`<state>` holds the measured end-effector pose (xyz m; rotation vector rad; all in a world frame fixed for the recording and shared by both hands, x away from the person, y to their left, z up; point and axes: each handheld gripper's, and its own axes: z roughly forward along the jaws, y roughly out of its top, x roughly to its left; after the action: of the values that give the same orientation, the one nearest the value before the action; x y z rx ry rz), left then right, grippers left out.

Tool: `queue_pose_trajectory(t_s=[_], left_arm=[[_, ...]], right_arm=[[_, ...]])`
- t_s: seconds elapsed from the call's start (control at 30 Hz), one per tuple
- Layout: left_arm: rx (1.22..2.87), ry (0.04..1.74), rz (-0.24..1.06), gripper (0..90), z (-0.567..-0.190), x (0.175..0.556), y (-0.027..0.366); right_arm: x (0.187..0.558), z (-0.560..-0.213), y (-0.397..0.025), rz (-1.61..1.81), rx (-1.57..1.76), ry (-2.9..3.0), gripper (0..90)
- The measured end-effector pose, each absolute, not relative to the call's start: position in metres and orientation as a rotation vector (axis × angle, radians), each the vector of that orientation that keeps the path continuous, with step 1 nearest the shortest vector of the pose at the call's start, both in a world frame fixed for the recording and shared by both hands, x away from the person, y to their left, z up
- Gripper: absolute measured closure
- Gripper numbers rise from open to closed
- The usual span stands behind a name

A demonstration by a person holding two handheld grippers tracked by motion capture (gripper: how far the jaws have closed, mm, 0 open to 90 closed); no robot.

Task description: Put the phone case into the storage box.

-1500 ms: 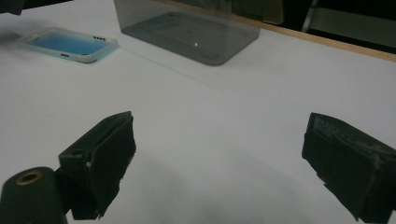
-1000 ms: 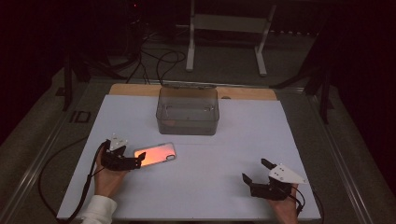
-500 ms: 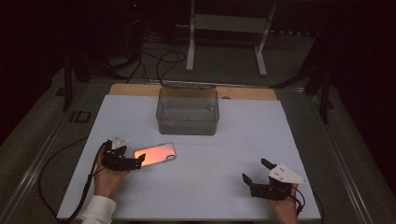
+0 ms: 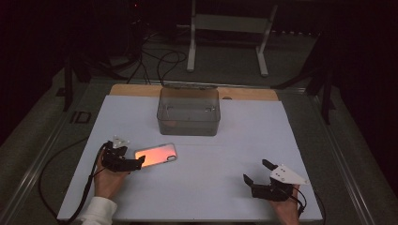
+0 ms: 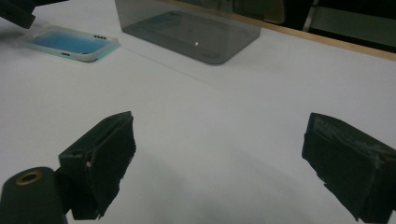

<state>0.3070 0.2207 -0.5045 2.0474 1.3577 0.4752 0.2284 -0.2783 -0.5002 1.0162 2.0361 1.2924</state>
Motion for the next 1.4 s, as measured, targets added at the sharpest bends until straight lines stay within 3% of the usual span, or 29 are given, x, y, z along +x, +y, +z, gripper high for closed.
queue_pose_trajectory(t_s=[0.63,0.8,1.13,1.4], left_arm=[[2.064,1.431,0.388,20.2,-0.5101,0.3071,0.2230],[2.060,1.475,0.365,29.2,-0.5103,0.3078,0.2228],[2.029,1.518,0.280,57.1,-0.5073,0.3114,0.2228],[2.059,1.561,0.289,66.8,-0.5081,0.3140,0.2195]], right_arm=[[0.2289,-0.5007,-0.2779,1.292,1.014,2.041,9.5],[0.2290,-0.5008,-0.2780,1.293,1.014,2.041,9.5],[0.2295,-0.5013,-0.2776,1.288,1.014,2.046,9.5],[0.2299,-0.5017,-0.2772,1.289,1.014,2.048,9.5]])
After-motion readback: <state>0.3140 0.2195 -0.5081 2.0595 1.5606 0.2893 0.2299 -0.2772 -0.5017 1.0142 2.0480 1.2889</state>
